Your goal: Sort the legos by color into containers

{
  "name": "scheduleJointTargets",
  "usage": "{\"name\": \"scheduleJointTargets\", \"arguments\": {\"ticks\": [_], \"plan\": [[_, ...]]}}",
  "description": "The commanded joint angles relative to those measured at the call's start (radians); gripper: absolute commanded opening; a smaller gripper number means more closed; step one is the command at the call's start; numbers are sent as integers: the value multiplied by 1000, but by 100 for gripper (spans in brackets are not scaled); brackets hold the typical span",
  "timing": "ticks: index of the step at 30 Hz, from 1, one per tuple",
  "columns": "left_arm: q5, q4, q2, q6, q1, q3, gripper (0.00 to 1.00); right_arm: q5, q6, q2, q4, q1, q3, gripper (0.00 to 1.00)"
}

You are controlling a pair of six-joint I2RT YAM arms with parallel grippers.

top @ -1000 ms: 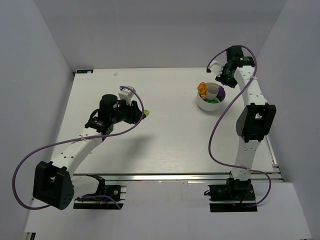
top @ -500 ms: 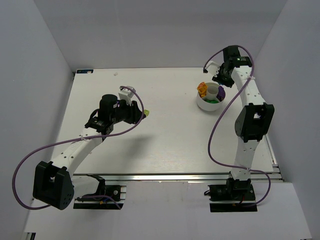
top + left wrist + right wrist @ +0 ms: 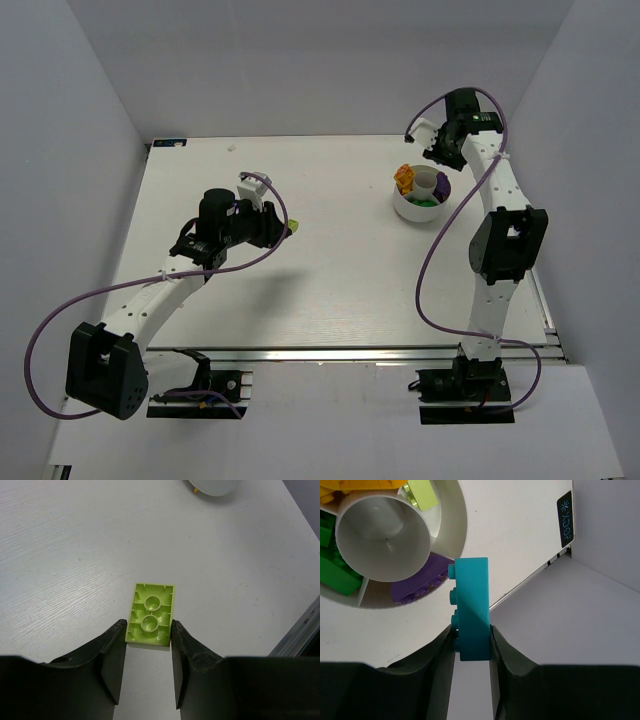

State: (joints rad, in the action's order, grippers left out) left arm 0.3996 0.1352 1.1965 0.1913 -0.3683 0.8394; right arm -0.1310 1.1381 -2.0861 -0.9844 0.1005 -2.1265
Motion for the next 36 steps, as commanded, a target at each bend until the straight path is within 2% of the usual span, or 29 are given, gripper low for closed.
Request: {"name": "scheduleJointTargets", "arguments": {"ticks": [1, 36], "plan": [[-5, 1, -28, -12, -3, -8, 0, 4, 120, -9, 18, 2, -46, 0], [-1, 0, -38, -16, -3, -8, 0, 51, 118, 0, 39, 11, -61, 0]]}}
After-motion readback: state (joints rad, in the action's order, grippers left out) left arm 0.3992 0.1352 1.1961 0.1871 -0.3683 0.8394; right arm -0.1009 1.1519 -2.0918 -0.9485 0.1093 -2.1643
